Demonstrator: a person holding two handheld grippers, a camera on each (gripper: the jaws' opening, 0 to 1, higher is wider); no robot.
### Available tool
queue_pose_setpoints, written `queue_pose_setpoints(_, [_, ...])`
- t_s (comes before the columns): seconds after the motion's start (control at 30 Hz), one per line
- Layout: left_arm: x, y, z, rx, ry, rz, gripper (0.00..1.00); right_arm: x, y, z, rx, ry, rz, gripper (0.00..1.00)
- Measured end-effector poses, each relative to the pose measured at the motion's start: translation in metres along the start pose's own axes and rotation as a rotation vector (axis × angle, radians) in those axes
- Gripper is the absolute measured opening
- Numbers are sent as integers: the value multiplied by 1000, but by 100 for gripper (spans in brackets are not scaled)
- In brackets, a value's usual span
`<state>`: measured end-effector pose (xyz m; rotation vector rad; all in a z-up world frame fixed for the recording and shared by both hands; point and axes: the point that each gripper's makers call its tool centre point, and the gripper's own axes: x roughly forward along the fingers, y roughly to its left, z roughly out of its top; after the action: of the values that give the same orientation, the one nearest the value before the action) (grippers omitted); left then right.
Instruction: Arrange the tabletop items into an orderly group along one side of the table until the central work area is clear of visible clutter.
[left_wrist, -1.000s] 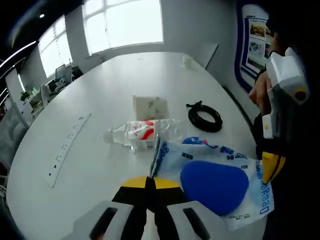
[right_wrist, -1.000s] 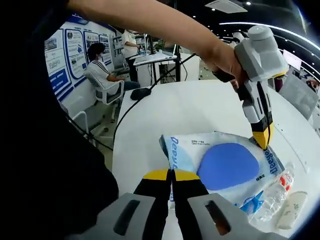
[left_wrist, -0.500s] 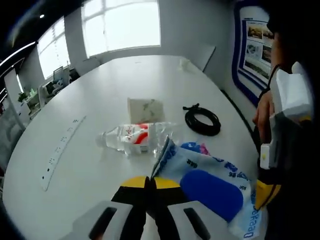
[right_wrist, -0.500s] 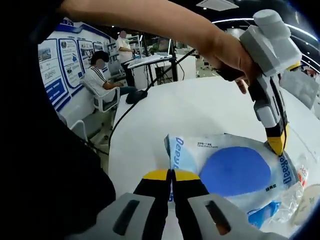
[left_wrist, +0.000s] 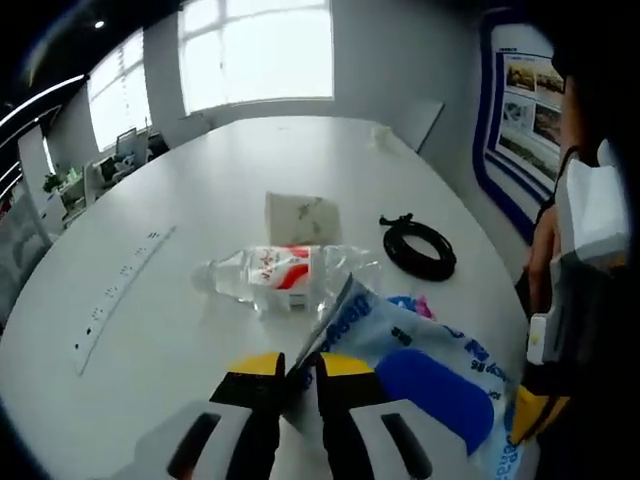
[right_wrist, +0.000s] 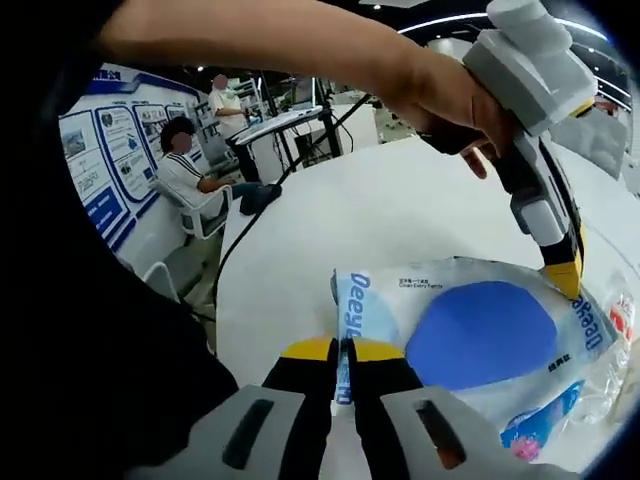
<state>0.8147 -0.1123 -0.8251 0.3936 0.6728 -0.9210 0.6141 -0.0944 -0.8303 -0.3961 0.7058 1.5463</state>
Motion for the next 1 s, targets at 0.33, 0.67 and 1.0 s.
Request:
queue_pose_setpoints(0.33, [-15, 15, 16, -46, -71, 57, 13, -20, -1, 10, -9, -51, -48, 19])
queue_pose_setpoints(0.67, [-23, 34, 29, -104, -100, 121, 23, -58, -31, 26, 15, -128, -184, 29])
queue_pose_setpoints(1.0, [-31, 54, 46, -195, -140, 205, 28, -108, -78, 26, 117, -212, -363, 46])
